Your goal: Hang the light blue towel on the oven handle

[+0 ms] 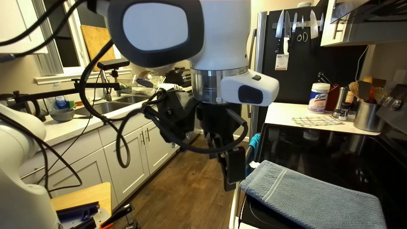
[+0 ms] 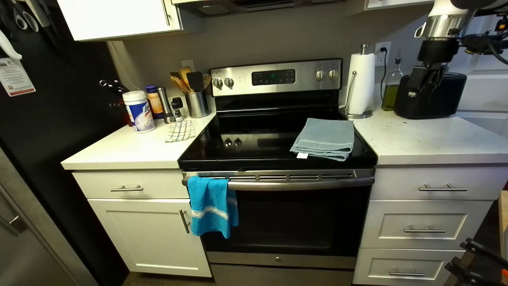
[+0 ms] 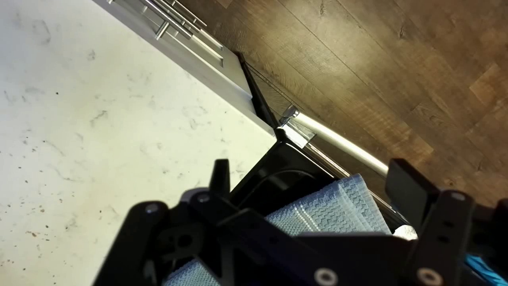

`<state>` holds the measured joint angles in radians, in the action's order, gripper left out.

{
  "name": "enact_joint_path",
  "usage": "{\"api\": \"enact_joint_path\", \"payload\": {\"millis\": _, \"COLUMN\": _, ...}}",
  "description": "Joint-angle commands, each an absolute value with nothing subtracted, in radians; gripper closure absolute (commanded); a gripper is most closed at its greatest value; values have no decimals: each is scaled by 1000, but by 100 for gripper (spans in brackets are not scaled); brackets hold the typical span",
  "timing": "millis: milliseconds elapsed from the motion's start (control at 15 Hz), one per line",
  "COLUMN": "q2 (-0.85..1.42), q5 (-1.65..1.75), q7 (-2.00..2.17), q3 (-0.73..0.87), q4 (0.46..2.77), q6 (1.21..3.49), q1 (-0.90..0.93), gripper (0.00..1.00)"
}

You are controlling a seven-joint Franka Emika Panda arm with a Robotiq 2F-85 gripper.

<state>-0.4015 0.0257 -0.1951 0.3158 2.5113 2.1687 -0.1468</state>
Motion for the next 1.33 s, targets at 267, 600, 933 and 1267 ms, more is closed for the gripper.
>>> {"api": "enact_joint_path", "payload": {"millis": 267, "q2": -383, "q5": 2, "q7": -203, "q3": 289, "q4": 2502, "q6": 2177, "q1": -158, "gripper": 0}}
{"api": "enact_joint_path", "payload": {"millis": 600, "q2": -325, "q5": 5, "q7": -178, "q3": 227, "q4": 2448, "q6": 2190, "q1": -119, "gripper": 0}}
{"api": "enact_joint_path", "payload": {"millis": 933, "q2": -232, "q5": 37, "q7": -141, "q3": 145, "q4": 2378, "q6": 2240, "q1": -86, "gripper": 0}}
{"api": "enact_joint_path", "payload": {"millis": 1267, "q2": -110, "q5": 111, "q7": -91, "q3": 74, "q4": 2334, "q6": 2323, "q1": -70, "gripper": 0}}
